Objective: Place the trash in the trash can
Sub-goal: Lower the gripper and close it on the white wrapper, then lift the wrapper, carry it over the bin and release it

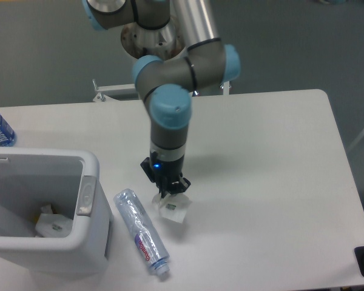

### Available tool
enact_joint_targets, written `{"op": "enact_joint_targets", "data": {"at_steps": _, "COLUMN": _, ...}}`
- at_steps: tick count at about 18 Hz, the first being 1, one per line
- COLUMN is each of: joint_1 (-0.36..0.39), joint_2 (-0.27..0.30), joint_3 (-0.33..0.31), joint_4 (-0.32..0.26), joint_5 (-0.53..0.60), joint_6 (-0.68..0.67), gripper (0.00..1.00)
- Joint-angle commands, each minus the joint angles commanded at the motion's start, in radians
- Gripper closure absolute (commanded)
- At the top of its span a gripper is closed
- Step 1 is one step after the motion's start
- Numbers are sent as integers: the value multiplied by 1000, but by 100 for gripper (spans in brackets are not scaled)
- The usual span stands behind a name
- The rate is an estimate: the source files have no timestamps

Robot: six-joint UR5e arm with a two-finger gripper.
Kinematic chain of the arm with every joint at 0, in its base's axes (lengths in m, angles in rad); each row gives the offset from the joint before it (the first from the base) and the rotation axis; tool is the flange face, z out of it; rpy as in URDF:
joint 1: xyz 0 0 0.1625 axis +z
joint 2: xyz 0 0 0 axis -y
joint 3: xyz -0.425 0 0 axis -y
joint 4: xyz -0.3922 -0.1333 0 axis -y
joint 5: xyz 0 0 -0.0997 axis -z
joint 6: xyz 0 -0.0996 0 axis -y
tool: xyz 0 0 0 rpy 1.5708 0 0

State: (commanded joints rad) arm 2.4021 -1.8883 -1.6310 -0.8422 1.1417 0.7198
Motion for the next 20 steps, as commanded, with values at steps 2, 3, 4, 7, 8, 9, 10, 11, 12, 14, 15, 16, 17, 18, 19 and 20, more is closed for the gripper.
{"op": "enact_joint_targets", "data": {"at_steps": 2, "joint_1": 17, "joint_2": 0, "joint_3": 80, "joint_4": 2, "joint_5": -71, "joint_6": -83, "gripper": 100}}
{"op": "enact_joint_targets", "data": {"at_steps": 3, "joint_1": 28, "joint_2": 0, "joint_3": 115, "joint_4": 2, "joint_5": -92, "joint_6": -136, "gripper": 100}}
{"op": "enact_joint_targets", "data": {"at_steps": 4, "joint_1": 34, "joint_2": -2, "joint_3": 146, "joint_4": 3, "joint_5": -112, "joint_6": -182, "gripper": 100}}
{"op": "enact_joint_targets", "data": {"at_steps": 7, "joint_1": 29, "joint_2": -2, "joint_3": 218, "joint_4": 8, "joint_5": -180, "joint_6": -290, "gripper": 100}}
{"op": "enact_joint_targets", "data": {"at_steps": 8, "joint_1": 25, "joint_2": 2, "joint_3": 224, "joint_4": 8, "joint_5": -192, "joint_6": -322, "gripper": 100}}
{"op": "enact_joint_targets", "data": {"at_steps": 9, "joint_1": 20, "joint_2": 18, "joint_3": 227, "joint_4": 9, "joint_5": -198, "joint_6": -353, "gripper": 100}}
{"op": "enact_joint_targets", "data": {"at_steps": 10, "joint_1": 9, "joint_2": 43, "joint_3": 227, "joint_4": 11, "joint_5": -200, "joint_6": -374, "gripper": 100}}
{"op": "enact_joint_targets", "data": {"at_steps": 11, "joint_1": -13, "joint_2": 57, "joint_3": 227, "joint_4": 11, "joint_5": -201, "joint_6": -394, "gripper": 100}}
{"op": "enact_joint_targets", "data": {"at_steps": 12, "joint_1": -36, "joint_2": 76, "joint_3": 227, "joint_4": 11, "joint_5": -201, "joint_6": -420, "gripper": 100}}
{"op": "enact_joint_targets", "data": {"at_steps": 14, "joint_1": -78, "joint_2": 118, "joint_3": 218, "joint_4": 12, "joint_5": -198, "joint_6": -473, "gripper": 100}}
{"op": "enact_joint_targets", "data": {"at_steps": 15, "joint_1": -101, "joint_2": 124, "joint_3": 218, "joint_4": 15, "joint_5": -198, "joint_6": -483, "gripper": 100}}
{"op": "enact_joint_targets", "data": {"at_steps": 16, "joint_1": -132, "joint_2": 124, "joint_3": 218, "joint_4": 17, "joint_5": -198, "joint_6": -487, "gripper": 100}}
{"op": "enact_joint_targets", "data": {"at_steps": 17, "joint_1": -165, "joint_2": 121, "joint_3": 220, "joint_4": 17, "joint_5": -197, "joint_6": -488, "gripper": 100}}
{"op": "enact_joint_targets", "data": {"at_steps": 18, "joint_1": -190, "joint_2": 120, "joint_3": 215, "joint_4": 17, "joint_5": -197, "joint_6": -490, "gripper": 97}}
{"op": "enact_joint_targets", "data": {"at_steps": 19, "joint_1": -208, "joint_2": 114, "joint_3": 206, "joint_4": 17, "joint_5": -197, "joint_6": -488, "gripper": 82}}
{"op": "enact_joint_targets", "data": {"at_steps": 20, "joint_1": -221, "joint_2": 100, "joint_3": 206, "joint_4": 17, "joint_5": -197, "joint_6": -488, "gripper": 55}}
